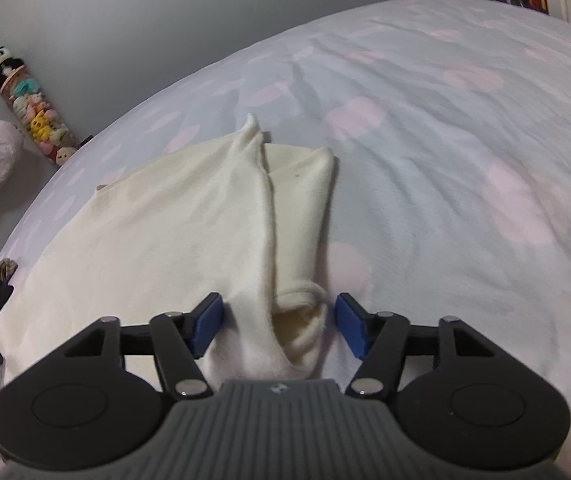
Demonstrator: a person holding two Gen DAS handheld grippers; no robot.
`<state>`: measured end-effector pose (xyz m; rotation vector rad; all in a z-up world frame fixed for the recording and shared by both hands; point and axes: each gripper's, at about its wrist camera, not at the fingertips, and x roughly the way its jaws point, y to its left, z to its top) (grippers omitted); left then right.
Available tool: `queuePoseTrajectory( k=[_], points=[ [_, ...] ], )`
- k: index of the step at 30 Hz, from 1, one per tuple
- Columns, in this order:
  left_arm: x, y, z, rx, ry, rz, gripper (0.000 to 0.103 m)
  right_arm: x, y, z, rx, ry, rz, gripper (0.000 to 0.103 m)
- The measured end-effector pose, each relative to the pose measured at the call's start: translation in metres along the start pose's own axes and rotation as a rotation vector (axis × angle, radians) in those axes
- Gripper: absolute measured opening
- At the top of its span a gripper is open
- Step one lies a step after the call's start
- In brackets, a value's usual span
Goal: Fold clothes
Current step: 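Pinch the folded sweater edge with the right gripper while the left gripper pinches beside it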
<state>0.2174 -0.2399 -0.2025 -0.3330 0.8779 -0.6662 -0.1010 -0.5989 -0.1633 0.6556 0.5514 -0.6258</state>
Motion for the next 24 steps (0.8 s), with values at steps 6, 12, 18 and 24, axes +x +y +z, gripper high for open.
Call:
queuePoseTrajectory(
  k=[6, 12, 18, 24],
  points=[
    [0.004, -0.009, -0.005, 0.017, -0.01, 0.017, 0.041, 0.003, 0.004, -0.001, -0.017, -0.018, 0.039, 0.036],
    [0.002, -0.013, -0.004, 0.005, 0.008, 0.004, 0.013, 0.0, 0.002, 0.0, 0.013, -0.036, 0.066, 0.022],
    [-0.01, -0.029, 0.013, 0.059, 0.044, 0.028, 0.01, -0.006, 0.002, 0.014, 0.087, 0.014, 0.069, 0.018],
    [-0.041, -0.054, 0.023, 0.167, 0.053, 0.054, 0.008, -0.036, 0.022, 0.024, 0.073, 0.045, 0.058, 0.018]
  ],
)
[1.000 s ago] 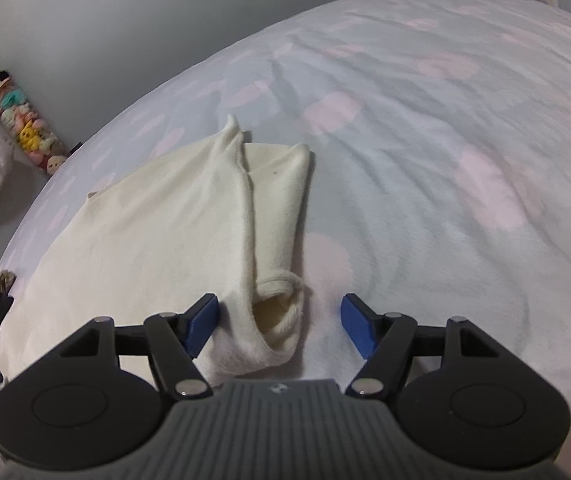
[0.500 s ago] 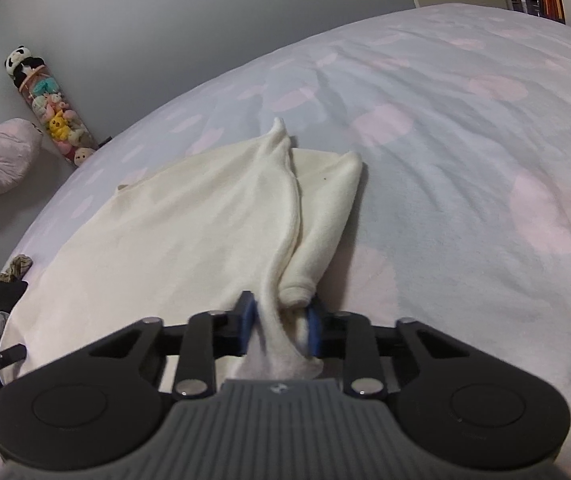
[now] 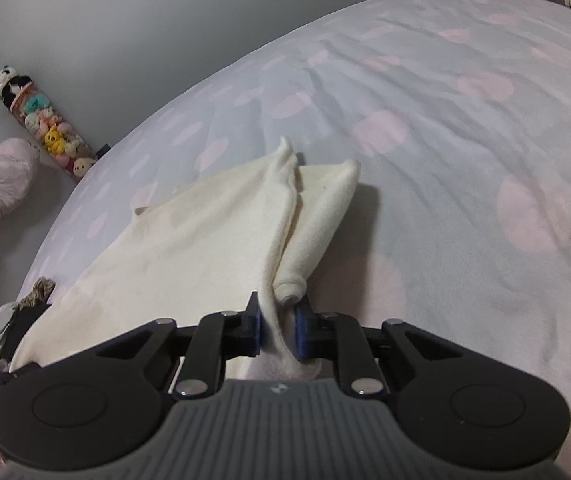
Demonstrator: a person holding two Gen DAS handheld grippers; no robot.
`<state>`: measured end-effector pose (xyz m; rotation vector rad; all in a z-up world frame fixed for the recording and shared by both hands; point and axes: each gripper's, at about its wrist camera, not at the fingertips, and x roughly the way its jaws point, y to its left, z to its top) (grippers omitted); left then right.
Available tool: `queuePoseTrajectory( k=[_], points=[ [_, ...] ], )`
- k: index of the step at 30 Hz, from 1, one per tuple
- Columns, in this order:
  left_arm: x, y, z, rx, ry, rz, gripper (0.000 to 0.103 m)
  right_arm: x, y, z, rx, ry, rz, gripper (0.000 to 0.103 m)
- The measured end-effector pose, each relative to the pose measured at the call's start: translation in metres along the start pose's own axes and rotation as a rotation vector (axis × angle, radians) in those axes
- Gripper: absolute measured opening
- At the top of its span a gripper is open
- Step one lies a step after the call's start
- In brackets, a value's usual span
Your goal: Fold clothes
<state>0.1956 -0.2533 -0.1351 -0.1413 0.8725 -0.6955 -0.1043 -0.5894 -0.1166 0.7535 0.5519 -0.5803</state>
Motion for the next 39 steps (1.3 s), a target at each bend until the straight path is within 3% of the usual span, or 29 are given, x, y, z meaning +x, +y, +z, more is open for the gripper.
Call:
queuePoseTrajectory(
  k=[9, 18, 21, 28, 34, 37, 39],
  points=[
    [-0.079, 0.007, -0.034, 0.009, 0.067, -0.001, 0.008, -0.072, -0.009, -0.046, 0.101, 0.14, 0.016, 0.018],
    [-0.149, 0.02, -0.103, -0.01, 0.08, -0.006, 0.008, -0.138, -0.01, -0.109, 0.075, 0.192, -0.015, 0.018],
    [-0.152, 0.026, -0.119, -0.029, 0.081, -0.002, 0.008, -0.143, -0.002, -0.122, 0.005, 0.202, -0.072, 0.018],
    [-0.133, 0.036, -0.138, -0.003, 0.129, 0.037, 0.009, -0.115, 0.037, -0.145, -0.318, 0.258, -0.291, 0.02],
    [-0.129, 0.045, -0.144, 0.027, 0.163, 0.05, 0.019, -0.096, 0.037, -0.15, -0.382, 0.355, -0.38, 0.029],
    [-0.133, 0.048, -0.144, 0.044, 0.168, 0.07, 0.029, -0.097, 0.036, -0.149, -0.372, 0.363, -0.397, 0.039],
    [-0.141, 0.048, -0.141, 0.052, 0.143, 0.079, 0.044, -0.106, 0.037, -0.143, -0.347, 0.334, -0.387, 0.046]
  ],
)
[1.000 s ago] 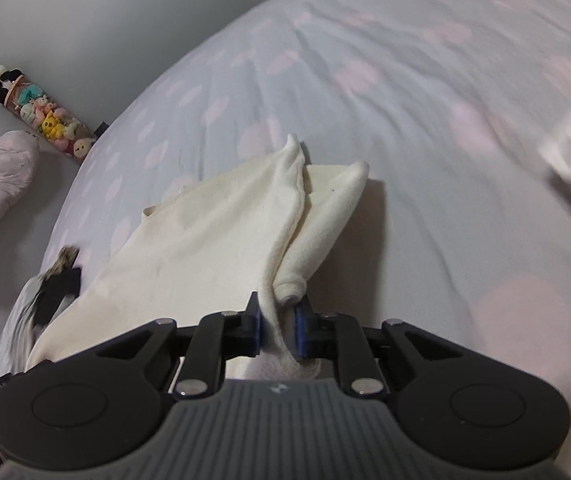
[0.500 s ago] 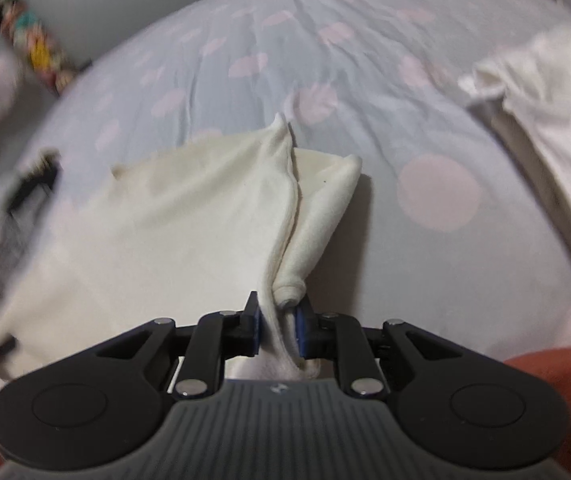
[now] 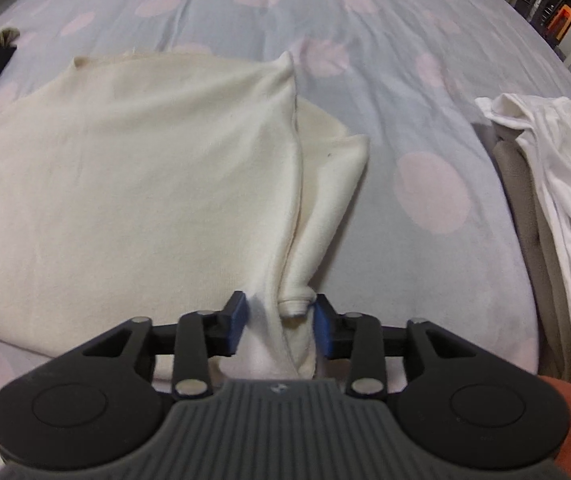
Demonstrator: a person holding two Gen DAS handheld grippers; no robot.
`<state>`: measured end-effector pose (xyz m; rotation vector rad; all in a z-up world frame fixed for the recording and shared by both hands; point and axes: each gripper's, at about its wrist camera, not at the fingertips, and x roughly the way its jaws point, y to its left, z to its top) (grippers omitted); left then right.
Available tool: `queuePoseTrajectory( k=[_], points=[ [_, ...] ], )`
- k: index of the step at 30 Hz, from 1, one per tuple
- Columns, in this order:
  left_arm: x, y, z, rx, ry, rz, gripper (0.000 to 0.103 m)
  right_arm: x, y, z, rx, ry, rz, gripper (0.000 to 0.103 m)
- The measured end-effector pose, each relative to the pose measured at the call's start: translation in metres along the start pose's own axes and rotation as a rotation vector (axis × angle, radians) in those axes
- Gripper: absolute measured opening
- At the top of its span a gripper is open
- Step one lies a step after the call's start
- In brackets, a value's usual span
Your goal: Fold clothes
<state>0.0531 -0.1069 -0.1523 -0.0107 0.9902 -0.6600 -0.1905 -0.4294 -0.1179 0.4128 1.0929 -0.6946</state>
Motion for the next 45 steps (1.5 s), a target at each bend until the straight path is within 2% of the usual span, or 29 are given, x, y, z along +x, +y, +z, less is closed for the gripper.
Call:
queuePoseTrajectory(
  k=[2, 4, 6, 7, 8, 12, 14, 17, 22, 25, 30, 33, 40, 45],
  points=[
    [-0.01, 0.0, 0.006, 0.009, -0.033, 0.013, 0.051, -0.012, -0.004, 0.003, 0.035, -0.032, 0.012, 0.062],
    [-0.019, 0.0, 0.012, 0.017, -0.066, 0.025, 0.053, -0.022, -0.009, 0.009, 0.058, -0.061, 0.018, 0.066],
    [-0.025, -0.001, 0.02, 0.033, -0.086, 0.042, 0.059, -0.031, -0.014, 0.016, 0.077, -0.089, 0.027, 0.068],
    [-0.025, -0.001, 0.025, 0.044, -0.091, 0.052, 0.06, -0.034, -0.017, 0.021, 0.084, -0.102, 0.038, 0.073],
    [-0.023, -0.001, 0.03, 0.056, -0.092, 0.053, 0.061, -0.036, -0.019, 0.026, 0.091, -0.114, 0.05, 0.078],
    [-0.011, 0.0, 0.047, 0.117, -0.082, 0.072, 0.067, -0.034, -0.022, 0.044, 0.121, -0.13, 0.087, 0.079],
    [-0.003, 0.0, 0.053, 0.164, -0.074, 0.09, 0.069, -0.027, -0.019, 0.048, 0.139, -0.129, 0.11, 0.084],
    [0.009, -0.001, 0.056, 0.228, -0.073, 0.099, 0.072, -0.018, -0.016, 0.054, 0.162, -0.116, 0.12, 0.085],
    [0.027, 0.009, 0.045, 0.24, -0.061, 0.078, 0.072, 0.002, -0.017, 0.06, 0.193, -0.072, 0.086, 0.085],
    [0.032, 0.016, 0.042, 0.232, -0.059, 0.045, 0.073, 0.009, -0.022, 0.065, 0.231, -0.065, 0.08, 0.085],
    [0.042, 0.033, 0.041, 0.138, -0.016, 0.002, 0.076, 0.014, -0.026, 0.074, 0.255, -0.07, 0.076, 0.085],
    [0.042, 0.032, 0.04, 0.157, -0.012, 0.013, 0.082, 0.017, -0.029, 0.08, 0.242, -0.079, 0.075, 0.085],
    [0.044, 0.036, 0.04, 0.141, -0.004, 0.005, 0.083, 0.034, -0.04, 0.095, 0.241, -0.065, 0.097, 0.085],
    [0.044, 0.037, 0.04, 0.134, -0.004, -0.001, 0.083, 0.056, -0.054, 0.091, 0.333, -0.006, 0.108, 0.085]
  ],
)
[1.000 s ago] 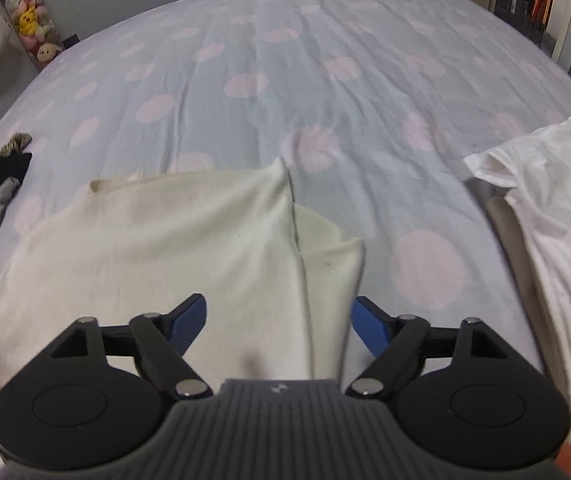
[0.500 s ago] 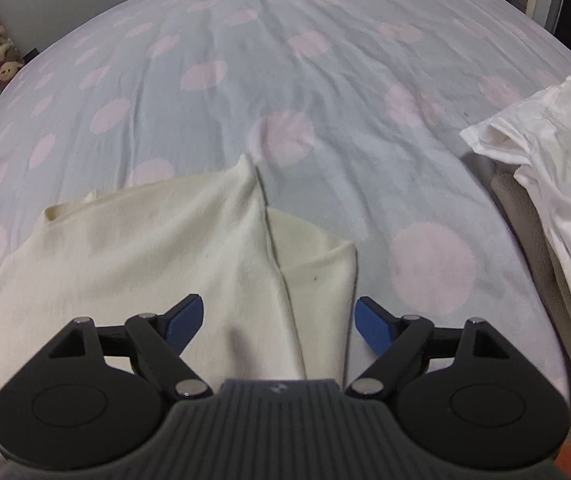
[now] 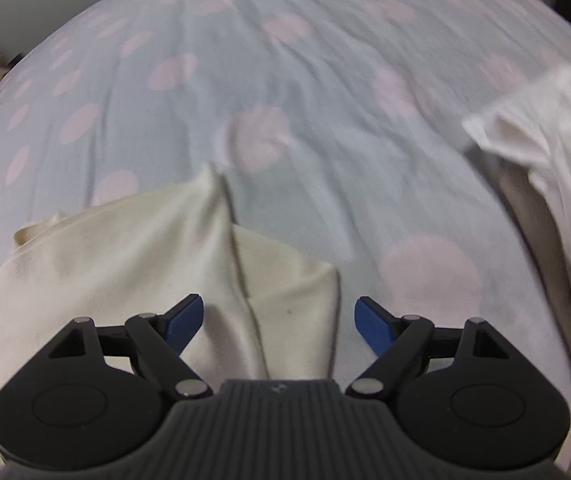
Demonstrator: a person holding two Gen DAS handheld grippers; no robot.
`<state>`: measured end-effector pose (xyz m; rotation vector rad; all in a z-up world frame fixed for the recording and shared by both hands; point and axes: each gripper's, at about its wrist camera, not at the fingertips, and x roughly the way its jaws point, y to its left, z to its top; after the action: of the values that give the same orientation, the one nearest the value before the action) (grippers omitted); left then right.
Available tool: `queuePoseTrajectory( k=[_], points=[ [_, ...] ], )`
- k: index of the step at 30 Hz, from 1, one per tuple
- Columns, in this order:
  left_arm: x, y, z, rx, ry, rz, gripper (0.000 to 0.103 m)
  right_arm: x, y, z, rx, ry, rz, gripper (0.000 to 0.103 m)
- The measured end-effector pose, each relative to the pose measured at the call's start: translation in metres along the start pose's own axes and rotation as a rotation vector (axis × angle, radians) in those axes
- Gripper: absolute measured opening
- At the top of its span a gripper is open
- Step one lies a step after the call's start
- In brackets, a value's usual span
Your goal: Fold clothes
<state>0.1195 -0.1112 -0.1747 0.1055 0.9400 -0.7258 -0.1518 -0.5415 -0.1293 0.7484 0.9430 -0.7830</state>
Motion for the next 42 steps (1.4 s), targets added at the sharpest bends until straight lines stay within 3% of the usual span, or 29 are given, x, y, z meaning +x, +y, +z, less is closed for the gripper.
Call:
queuePoseTrajectory(
  k=[4, 6, 8, 9, 11, 13, 17, 22, 32, 42],
  points=[
    [0.002, 0.0, 0.0, -0.007, 0.001, -0.002, 0.084, 0.015, -0.014, -0.007, 0.07, 0.051, 0.041, 0.085],
    [0.002, 0.0, 0.0, -0.006, 0.0, 0.0, 0.085, 0.016, -0.012, -0.008, 0.057, 0.037, 0.04, 0.08],
    [0.002, -0.001, -0.001, -0.007, -0.001, 0.001, 0.085, 0.017, -0.007, -0.007, 0.025, 0.022, 0.044, 0.059],
    [0.002, 0.0, 0.0, -0.008, -0.001, 0.0, 0.085, 0.016, -0.004, -0.007, 0.008, 0.018, 0.051, 0.055],
    [0.002, 0.0, 0.0, -0.009, -0.001, -0.002, 0.085, 0.015, 0.003, -0.007, -0.02, 0.015, 0.065, 0.03],
    [0.002, 0.001, 0.0, -0.011, -0.001, -0.005, 0.085, 0.012, 0.011, -0.007, -0.045, 0.008, 0.077, 0.021],
    [0.002, 0.002, 0.001, -0.014, -0.001, -0.01, 0.085, -0.001, 0.021, -0.008, -0.074, -0.024, 0.068, 0.018],
    [-0.001, 0.004, 0.002, -0.026, -0.004, -0.013, 0.085, -0.038, 0.033, -0.007, -0.068, -0.047, 0.147, 0.018],
    [-0.015, 0.007, 0.004, -0.031, -0.03, 0.002, 0.085, -0.096, 0.125, -0.002, -0.09, -0.047, 0.353, 0.018],
    [-0.027, 0.019, 0.007, -0.066, -0.059, -0.005, 0.084, -0.089, 0.23, -0.021, -0.147, 0.007, 0.452, 0.018]
  ],
)
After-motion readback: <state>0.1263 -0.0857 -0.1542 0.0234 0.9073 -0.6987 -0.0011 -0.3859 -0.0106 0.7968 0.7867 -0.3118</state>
